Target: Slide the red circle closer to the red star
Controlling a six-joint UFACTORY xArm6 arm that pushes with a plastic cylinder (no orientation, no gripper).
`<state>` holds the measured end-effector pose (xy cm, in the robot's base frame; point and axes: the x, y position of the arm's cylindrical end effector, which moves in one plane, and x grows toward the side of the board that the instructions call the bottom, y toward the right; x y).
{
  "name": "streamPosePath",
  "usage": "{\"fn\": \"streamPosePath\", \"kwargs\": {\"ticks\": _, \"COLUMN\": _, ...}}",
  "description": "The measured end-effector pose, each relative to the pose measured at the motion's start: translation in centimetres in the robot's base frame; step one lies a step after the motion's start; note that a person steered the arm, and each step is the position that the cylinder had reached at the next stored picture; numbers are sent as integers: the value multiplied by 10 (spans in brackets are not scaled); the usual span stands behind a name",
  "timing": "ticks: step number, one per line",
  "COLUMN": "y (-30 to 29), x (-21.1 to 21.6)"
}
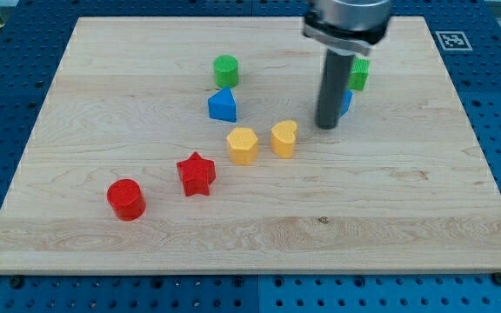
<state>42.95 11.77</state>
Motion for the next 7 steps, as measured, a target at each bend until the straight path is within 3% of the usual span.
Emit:
{"fn": "streamPosePath", "kwargs": {"ticks": 1, "y": 31, "x": 22}}
{"fn": "streamPosePath", "kwargs": {"ticks": 3, "y": 17, "x": 99}}
{"fn": "streamPosePath", "kwargs": {"ticks": 6, "y": -127, "x": 175}}
{"fn": "streamPosePath", "kwargs": {"ticks": 7, "y": -198, "x": 179}}
